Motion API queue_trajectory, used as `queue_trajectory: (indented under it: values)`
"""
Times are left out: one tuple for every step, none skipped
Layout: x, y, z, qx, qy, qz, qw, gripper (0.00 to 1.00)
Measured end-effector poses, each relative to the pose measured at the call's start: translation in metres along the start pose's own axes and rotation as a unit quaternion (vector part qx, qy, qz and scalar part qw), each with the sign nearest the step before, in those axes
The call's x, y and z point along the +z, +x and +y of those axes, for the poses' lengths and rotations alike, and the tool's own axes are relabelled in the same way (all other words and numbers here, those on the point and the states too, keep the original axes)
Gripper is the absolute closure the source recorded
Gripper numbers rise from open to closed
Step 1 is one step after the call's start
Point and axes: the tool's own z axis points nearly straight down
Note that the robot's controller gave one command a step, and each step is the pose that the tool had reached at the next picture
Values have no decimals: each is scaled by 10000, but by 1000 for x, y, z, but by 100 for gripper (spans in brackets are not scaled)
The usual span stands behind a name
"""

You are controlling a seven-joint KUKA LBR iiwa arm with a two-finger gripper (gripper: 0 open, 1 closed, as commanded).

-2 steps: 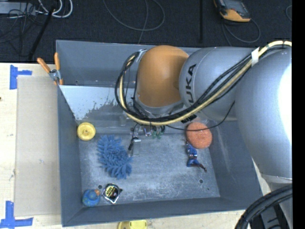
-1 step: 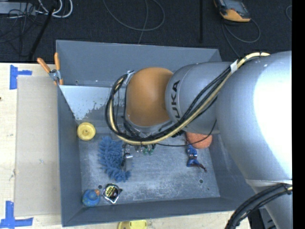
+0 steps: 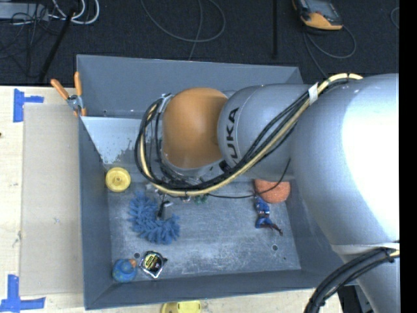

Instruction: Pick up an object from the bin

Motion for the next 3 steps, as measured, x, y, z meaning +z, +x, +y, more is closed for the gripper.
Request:
queue_trajectory:
  values:
    - [0, 0, 0, 5, 0, 1, 10000, 100]
    - [-51, 13, 4, -113, -2, 44, 9999, 100]
    - [-113, 7, -1, -257, 0, 17, 9997, 100]
